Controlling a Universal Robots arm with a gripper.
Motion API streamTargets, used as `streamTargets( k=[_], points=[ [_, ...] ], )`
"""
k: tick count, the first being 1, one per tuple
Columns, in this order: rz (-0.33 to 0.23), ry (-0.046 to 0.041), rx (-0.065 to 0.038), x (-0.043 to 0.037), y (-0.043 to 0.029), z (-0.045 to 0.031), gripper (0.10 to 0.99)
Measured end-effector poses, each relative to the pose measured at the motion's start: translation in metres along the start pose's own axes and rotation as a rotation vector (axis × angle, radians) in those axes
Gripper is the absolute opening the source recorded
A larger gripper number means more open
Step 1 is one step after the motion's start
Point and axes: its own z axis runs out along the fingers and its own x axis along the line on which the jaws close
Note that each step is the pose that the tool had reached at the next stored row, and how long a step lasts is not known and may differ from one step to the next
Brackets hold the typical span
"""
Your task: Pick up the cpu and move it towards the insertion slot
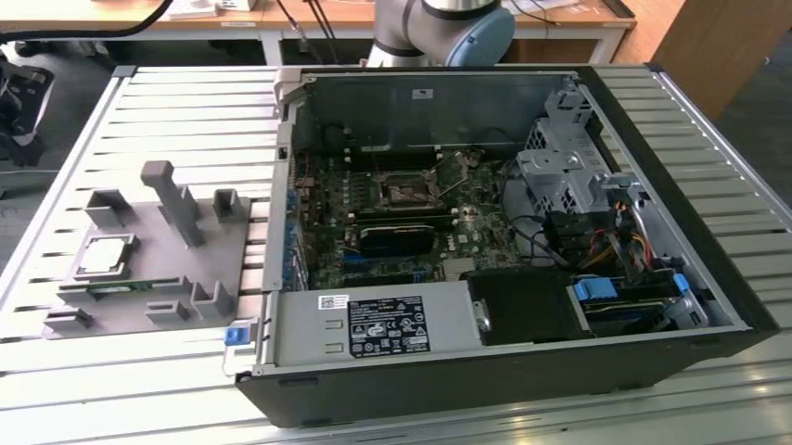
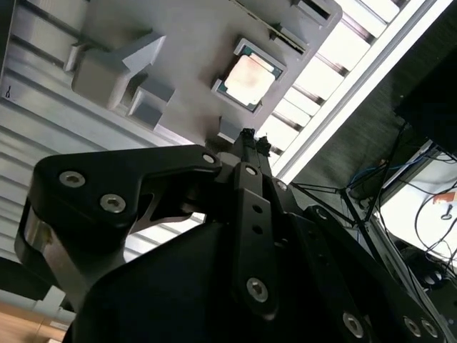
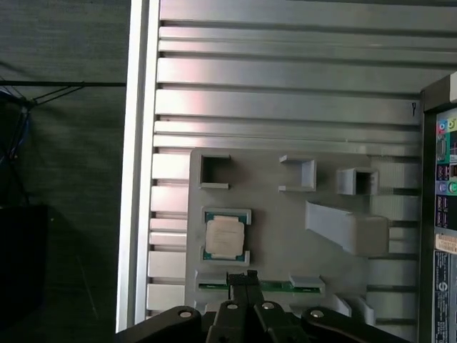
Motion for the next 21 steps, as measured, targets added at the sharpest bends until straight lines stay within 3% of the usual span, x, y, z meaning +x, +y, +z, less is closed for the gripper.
streamTargets(
  k=[8,13,21],
  points=[
    [0.001,-0.0002,0.000,0.0120,0.0008,0.0079,0.106],
    [0.001,0.0000,0.003,0.0122,0.0006,0.0117,0.106],
    [0.001,0.0000,0.003,0.0123,0.0001,0.0239,0.106]
  ],
)
